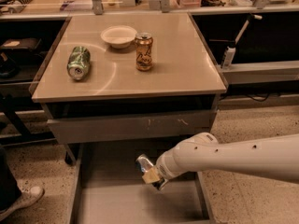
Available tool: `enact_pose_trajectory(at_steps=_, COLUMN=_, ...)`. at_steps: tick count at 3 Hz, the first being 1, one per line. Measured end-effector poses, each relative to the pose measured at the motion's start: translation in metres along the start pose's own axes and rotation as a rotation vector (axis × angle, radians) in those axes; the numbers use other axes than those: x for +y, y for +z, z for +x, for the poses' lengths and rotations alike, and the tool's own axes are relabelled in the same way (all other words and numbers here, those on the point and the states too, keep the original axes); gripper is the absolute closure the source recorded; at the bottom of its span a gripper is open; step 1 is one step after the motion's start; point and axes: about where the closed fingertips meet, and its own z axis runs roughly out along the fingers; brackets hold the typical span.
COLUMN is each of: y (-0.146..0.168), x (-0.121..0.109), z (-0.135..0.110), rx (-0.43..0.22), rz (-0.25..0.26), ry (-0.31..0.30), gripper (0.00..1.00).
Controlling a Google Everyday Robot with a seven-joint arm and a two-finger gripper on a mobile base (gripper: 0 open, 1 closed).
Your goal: Pick redbull can from middle drawer and place on counter
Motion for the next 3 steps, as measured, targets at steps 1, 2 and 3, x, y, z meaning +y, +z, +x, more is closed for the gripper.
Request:
enact_pose_trajectory(at_steps=1, y=-0.039, x=-0.007, z=-0.007, rx=-0.027, rz=0.04, ry=0.018, gripper=1.0)
enact_pose_trajectory(at_steps=2, y=-0.098, x=-0.018, z=-0.013, rx=-0.067, rz=0.104, ry=0.059, gripper=1.0)
enact_pose_trajectory(at_steps=3, y=-0.149, x=-0.03, z=-0.02, rx=-0.111, rz=0.162, ry=0.103, gripper=1.0)
